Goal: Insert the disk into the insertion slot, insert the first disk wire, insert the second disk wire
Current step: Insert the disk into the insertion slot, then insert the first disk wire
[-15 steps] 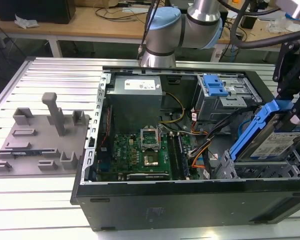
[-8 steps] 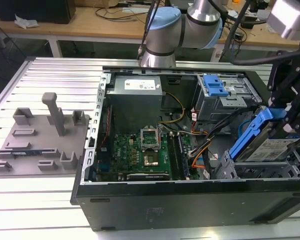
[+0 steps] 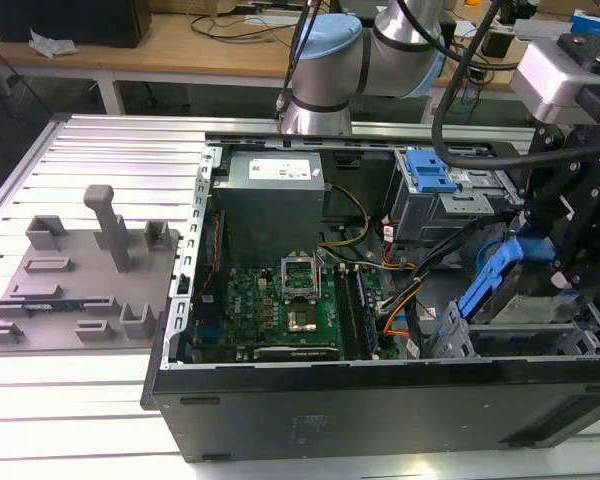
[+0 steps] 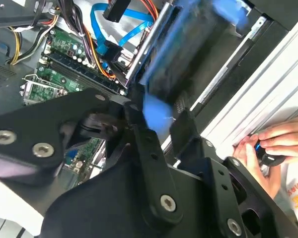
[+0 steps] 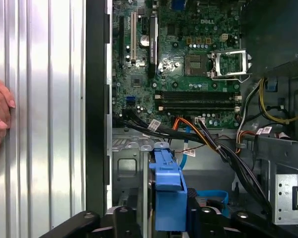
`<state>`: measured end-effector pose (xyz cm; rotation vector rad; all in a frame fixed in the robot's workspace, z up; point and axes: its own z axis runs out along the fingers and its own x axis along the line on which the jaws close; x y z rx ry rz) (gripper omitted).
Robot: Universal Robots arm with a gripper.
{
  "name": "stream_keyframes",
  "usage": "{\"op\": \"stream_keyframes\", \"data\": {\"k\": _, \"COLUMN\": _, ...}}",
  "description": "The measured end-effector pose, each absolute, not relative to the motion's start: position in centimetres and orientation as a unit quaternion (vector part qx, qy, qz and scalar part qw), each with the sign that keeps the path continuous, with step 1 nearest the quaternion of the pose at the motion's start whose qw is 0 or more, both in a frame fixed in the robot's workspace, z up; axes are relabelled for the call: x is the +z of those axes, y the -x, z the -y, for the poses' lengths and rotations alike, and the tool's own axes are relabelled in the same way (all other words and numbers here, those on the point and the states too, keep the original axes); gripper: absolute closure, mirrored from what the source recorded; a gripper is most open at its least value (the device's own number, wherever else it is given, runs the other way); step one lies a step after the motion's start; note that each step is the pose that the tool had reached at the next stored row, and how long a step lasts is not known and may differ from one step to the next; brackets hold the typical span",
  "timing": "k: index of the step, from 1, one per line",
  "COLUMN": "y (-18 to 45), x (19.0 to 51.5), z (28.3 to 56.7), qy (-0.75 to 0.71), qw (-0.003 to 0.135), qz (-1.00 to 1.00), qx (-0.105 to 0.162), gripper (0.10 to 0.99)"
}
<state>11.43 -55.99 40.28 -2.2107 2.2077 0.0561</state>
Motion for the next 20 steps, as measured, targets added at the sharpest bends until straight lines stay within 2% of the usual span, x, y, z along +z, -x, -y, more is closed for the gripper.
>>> {"op": "stream_keyframes", "data": {"k": 1, "y": -11.42, "x": 40.27, "z": 55.99, "qy": 0.707, "qw": 0.008, "qz": -0.706, "qx": 0.018, "gripper": 0.584}}
{"op": "stream_keyframes", "data": {"k": 20, "y": -11.42, "x": 40.11, "z": 55.84, "qy": 0.707, "qw": 0.008, "qz": -0.707, "qx": 0.017, "gripper": 0.584}}
